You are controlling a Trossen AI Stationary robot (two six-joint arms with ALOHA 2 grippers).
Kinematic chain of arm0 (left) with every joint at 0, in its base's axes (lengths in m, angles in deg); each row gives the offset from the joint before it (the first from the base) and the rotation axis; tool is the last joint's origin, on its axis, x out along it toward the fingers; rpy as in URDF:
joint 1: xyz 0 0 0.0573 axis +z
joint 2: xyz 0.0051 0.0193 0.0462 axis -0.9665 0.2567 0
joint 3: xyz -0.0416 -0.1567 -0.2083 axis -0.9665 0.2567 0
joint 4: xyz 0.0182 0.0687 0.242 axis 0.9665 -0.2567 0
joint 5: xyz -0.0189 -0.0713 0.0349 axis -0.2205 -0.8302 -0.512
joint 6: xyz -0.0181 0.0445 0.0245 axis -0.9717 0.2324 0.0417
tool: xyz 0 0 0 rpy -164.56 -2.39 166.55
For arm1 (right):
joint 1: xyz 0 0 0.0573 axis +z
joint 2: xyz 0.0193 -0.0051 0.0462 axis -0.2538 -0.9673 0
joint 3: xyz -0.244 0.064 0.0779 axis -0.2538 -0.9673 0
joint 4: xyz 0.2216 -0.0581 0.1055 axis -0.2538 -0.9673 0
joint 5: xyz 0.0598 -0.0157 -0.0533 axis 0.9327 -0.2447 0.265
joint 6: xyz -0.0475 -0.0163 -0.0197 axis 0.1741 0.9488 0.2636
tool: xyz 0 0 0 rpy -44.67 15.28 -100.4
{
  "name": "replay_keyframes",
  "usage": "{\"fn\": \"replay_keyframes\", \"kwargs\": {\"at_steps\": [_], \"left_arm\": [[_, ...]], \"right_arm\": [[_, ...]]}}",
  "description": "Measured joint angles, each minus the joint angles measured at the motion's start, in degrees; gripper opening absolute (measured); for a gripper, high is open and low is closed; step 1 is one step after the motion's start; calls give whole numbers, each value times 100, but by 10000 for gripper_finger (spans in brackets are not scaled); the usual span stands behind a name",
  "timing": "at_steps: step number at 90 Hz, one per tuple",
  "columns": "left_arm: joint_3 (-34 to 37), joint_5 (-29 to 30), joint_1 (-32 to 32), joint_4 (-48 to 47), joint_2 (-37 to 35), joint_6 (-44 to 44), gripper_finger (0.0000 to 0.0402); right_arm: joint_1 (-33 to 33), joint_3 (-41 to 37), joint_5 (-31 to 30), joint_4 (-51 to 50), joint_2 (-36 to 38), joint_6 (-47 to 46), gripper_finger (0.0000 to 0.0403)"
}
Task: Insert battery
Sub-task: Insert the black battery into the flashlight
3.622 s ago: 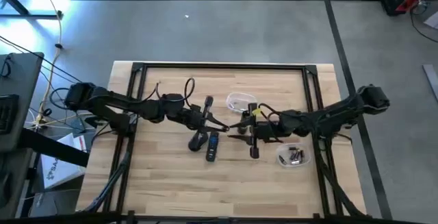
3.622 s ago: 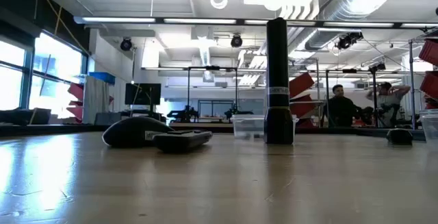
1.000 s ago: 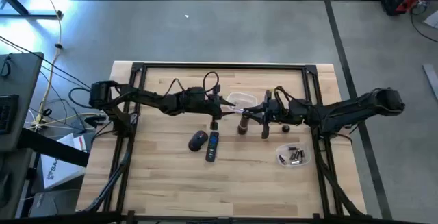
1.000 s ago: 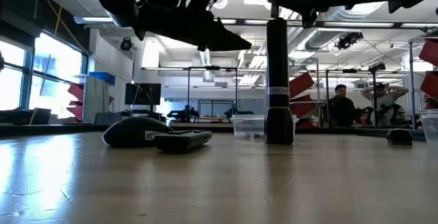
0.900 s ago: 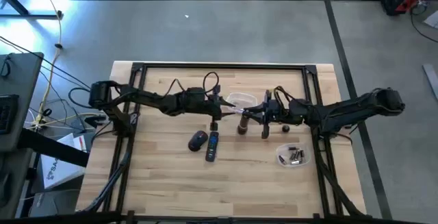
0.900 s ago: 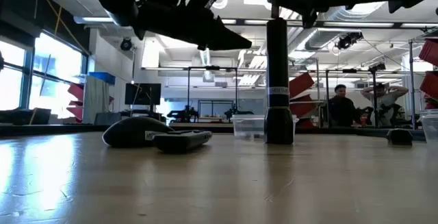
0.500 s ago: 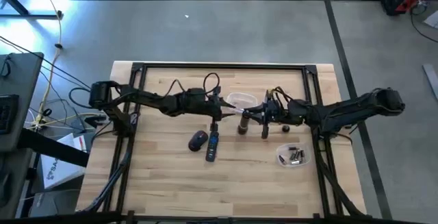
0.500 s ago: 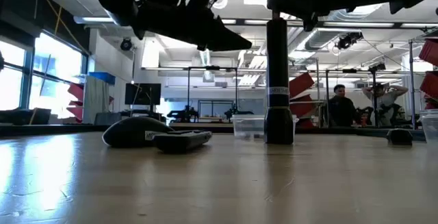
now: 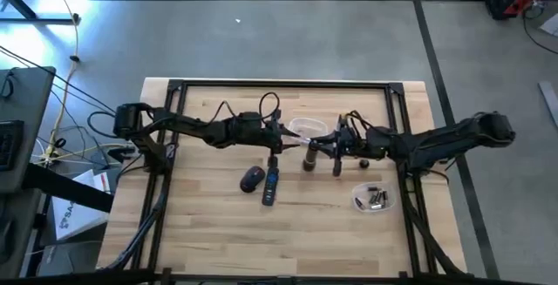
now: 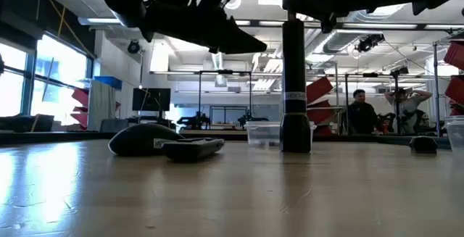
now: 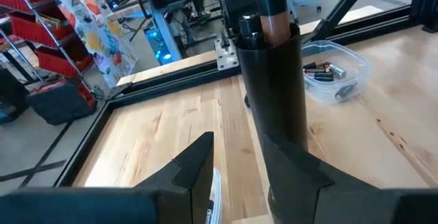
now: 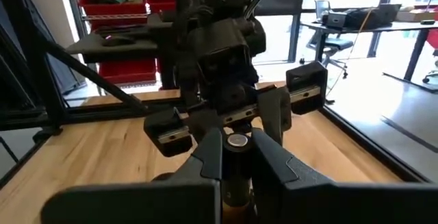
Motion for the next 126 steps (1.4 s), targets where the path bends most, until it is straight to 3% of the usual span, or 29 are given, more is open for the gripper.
{"fn": "replay_keyframes", "kwargs": {"at_steps": [126], "left_arm": [[0,13,0,7,0,2,110]], "right_arm": [[0,57,-105,-364,41,-337,11]]}}
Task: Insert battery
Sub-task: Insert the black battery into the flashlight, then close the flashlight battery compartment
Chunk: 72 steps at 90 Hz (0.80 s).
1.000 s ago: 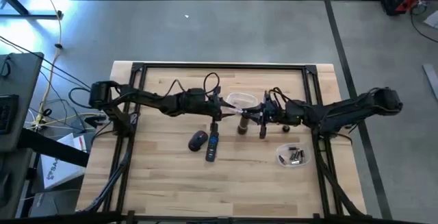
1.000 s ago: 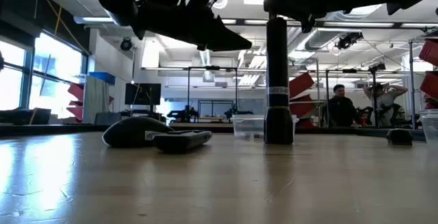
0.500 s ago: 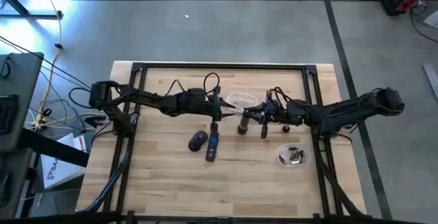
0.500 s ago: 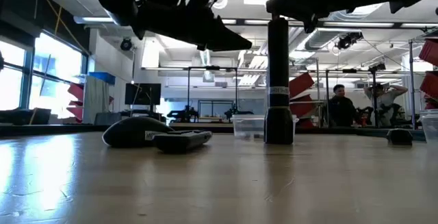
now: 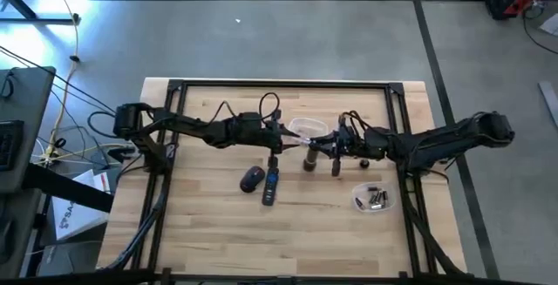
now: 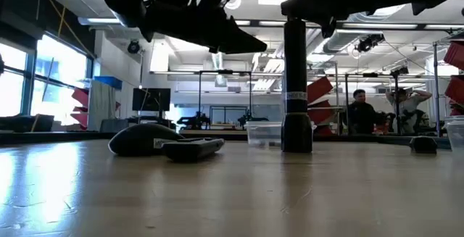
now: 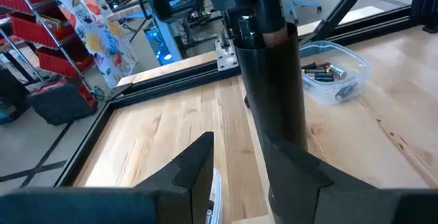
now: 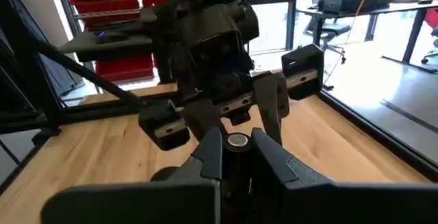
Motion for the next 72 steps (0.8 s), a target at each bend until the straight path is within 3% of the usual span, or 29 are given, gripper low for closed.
{"fn": "replay_keyframes", "kwargs": {"at_steps": [16,41,72], "left_arm": [[0,8,-1,0,0,0,110],[0,10,0,1,0,-2,110],[0,9,-1,-14,0,-41,110]], "right_arm": [[0,0,0,-82,2,0,16],[0,0,-13,-85,4,-16,92],[9,0,5,163,165,278,100]]}}
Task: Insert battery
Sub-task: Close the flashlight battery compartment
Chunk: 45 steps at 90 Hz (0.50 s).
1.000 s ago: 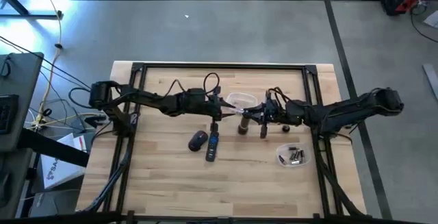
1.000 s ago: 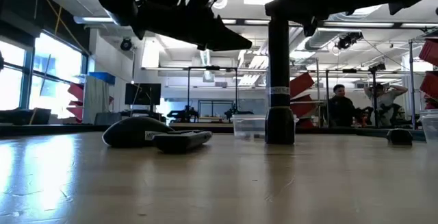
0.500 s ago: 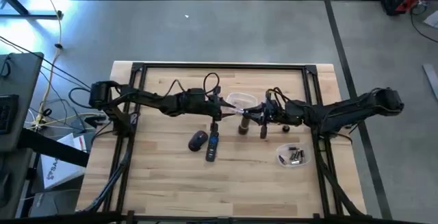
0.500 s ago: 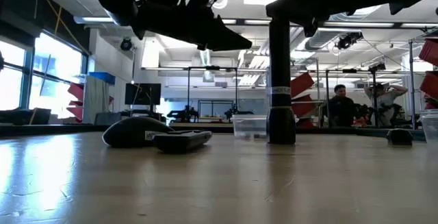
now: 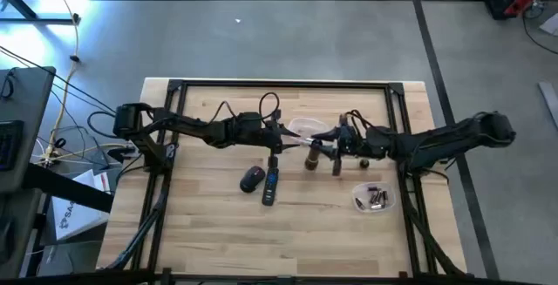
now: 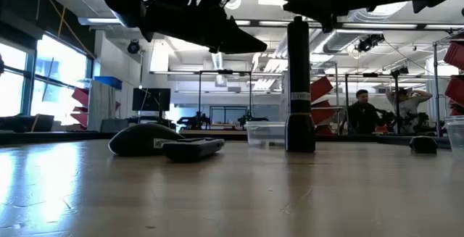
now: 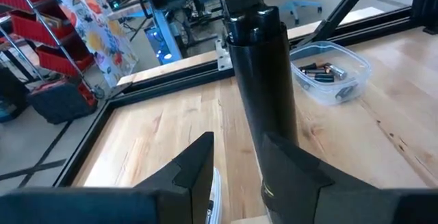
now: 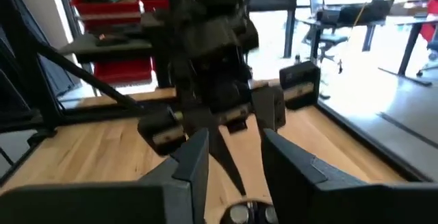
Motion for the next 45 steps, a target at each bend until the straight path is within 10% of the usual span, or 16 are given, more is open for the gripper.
{"fn": "replay_keyframes", "kwargs": {"at_steps": [23,45], "left_arm": [[-4,2,1,-6,22,-41,110],[-7,86,0,-73,81,-98,110]], "right_arm": [[2,0,4,-540,685,234,101],[-138,645,-39,-3614,1805,-11,101]]}}
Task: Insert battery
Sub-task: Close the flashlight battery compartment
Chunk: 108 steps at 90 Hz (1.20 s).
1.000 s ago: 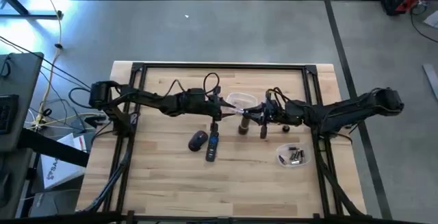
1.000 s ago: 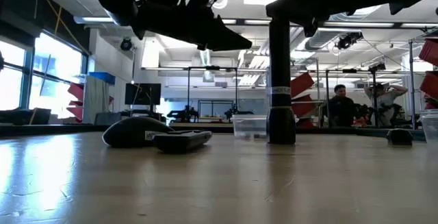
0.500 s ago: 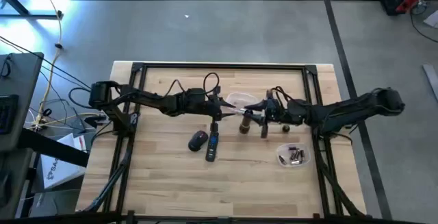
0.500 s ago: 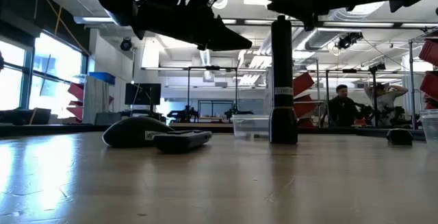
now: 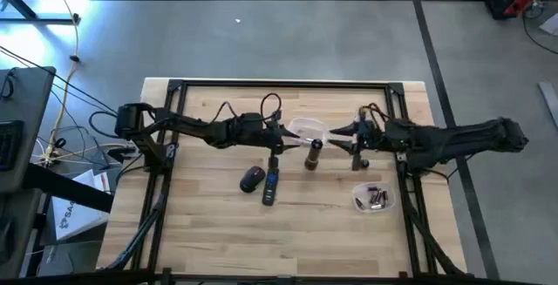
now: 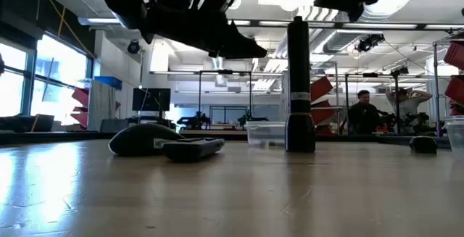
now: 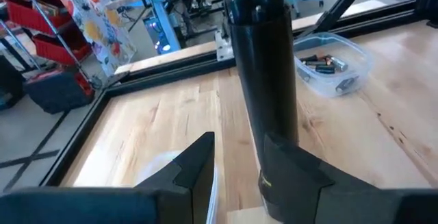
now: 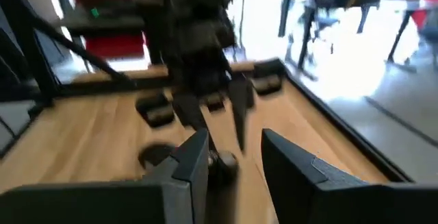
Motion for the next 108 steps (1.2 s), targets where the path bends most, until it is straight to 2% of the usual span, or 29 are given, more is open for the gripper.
{"fn": "replay_keyframes", "kwargs": {"at_steps": [9,21,35,55,64,80,92,108], "left_arm": [[0,59,2,9,0,-5,110],[0,119,-27,-203,-96,-183,110],[0,151,-154,-766,-370,-275,110],[-2,702,-448,-1662,-647,-648,110],[0,792,-606,-2040,-643,-916,110],[4,871,-957,-2579,-634,-1400,110],[4,887,-1244,-2715,-634,-1423,110],[7,912,-1576,-2777,-634,-1419,110]], "right_arm": [[-116,646,-8,-1685,-23,-116,101],[-309,1347,46,-3599,-431,-568,103],[-448,1611,424,-5033,-1021,-1211,128],[-767,1329,760,-5573,-1485,-1836,192],[-1080,1082,987,-5600,-1606,-2271,208],[-1588,502,1127,-5522,-1777,-3818,208],[-1709,132,1620,-5294,-1853,-4480,205],[-1657,-123,1671,-5049,-1852,-5104,204]]}}
